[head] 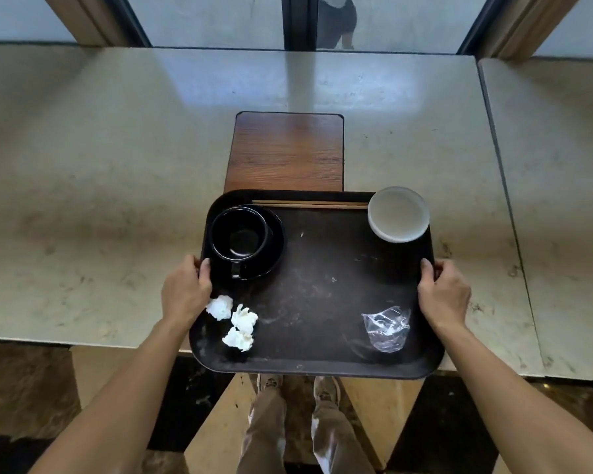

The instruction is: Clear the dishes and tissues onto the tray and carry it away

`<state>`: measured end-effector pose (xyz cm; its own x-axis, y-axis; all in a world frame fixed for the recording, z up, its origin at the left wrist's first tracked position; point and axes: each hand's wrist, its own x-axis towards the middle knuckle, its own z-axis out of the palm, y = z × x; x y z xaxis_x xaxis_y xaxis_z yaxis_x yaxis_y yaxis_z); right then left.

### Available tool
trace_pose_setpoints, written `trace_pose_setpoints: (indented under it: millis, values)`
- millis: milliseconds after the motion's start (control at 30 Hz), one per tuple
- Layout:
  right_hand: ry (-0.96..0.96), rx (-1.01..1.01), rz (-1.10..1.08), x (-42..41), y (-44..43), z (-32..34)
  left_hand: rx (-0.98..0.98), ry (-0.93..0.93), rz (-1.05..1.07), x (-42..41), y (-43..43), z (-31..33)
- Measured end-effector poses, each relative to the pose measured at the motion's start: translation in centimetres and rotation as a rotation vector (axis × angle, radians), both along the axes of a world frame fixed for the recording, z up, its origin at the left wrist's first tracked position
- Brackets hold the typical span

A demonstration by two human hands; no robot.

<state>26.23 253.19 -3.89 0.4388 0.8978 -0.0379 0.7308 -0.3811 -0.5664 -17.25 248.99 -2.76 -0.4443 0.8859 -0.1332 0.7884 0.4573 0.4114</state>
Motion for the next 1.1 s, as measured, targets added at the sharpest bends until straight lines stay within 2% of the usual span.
trace_pose_setpoints:
  millis: [300,767,900,1000,1100]
  values:
    - [-0.072,-0.005,-0.024,-0.8,2.1,-1.5,-0.007,0.023,-0.011,-0.7,3.2,-1.4]
    - [-0.022,-0.111,0.038,-0.5,3.1,-0.7,-0.042,-0.015,-0.010,-1.2,3.9,-1.1]
    - [0.010,-0.135,0.063,-1.1,0.8,0.7,-0.051,-0.074,-0.002,-1.0,1.0,-0.7]
    - [0.060,-0.162,0.028,-1.2,-2.1,2.0,-0.020,-0.200,0.065,-0.2,-2.5,0.5]
    - [-0.015,-0.133,0.021,-1.1,-9.3,1.0,0.031,-0.269,0.130,1.5,-9.4,1.4]
